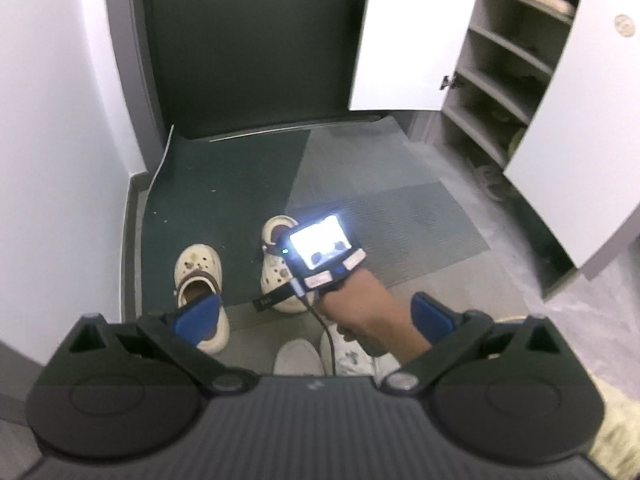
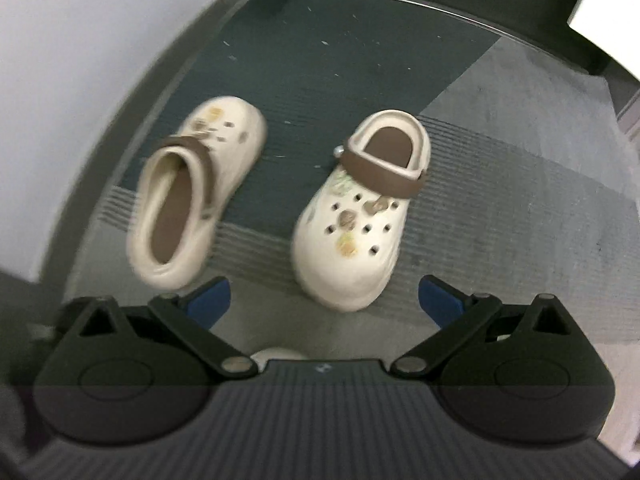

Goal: Organize scattered shoes
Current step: 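Grasp the cream clog by its brown heel strap with the right tool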

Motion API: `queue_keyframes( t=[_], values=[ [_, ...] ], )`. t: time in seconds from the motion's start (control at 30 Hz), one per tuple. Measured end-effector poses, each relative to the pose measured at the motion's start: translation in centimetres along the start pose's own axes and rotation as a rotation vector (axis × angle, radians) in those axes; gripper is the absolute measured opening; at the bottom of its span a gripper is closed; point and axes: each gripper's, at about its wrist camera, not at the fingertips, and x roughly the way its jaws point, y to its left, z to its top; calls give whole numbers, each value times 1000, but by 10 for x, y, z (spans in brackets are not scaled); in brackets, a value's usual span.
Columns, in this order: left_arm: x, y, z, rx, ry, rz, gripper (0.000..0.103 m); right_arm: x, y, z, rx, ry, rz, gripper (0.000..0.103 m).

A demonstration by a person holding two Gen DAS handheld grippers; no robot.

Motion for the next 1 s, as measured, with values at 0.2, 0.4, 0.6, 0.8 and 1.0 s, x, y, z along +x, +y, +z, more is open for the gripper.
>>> queue_keyframes(
  t=[0.2, 0.4, 0.6, 0.8, 1.0],
  values=[
    [47, 9, 27, -26, 50, 24, 103, 50, -2, 44, -39, -42, -39, 101],
    [83, 21, 44, -94, 86, 20, 103, 101, 1, 74, -72, 3, -123, 101],
    [108, 21, 46, -44, 120, 20, 103, 142, -22, 73, -24, 171, -117, 100],
    [121, 20, 48, -49, 133, -20, 103, 137, -46, 85, 89, 204, -44, 84],
    [115, 12, 49, -47, 112, -66, 103, 127, -77, 83, 313, 232, 55, 79]
  ],
)
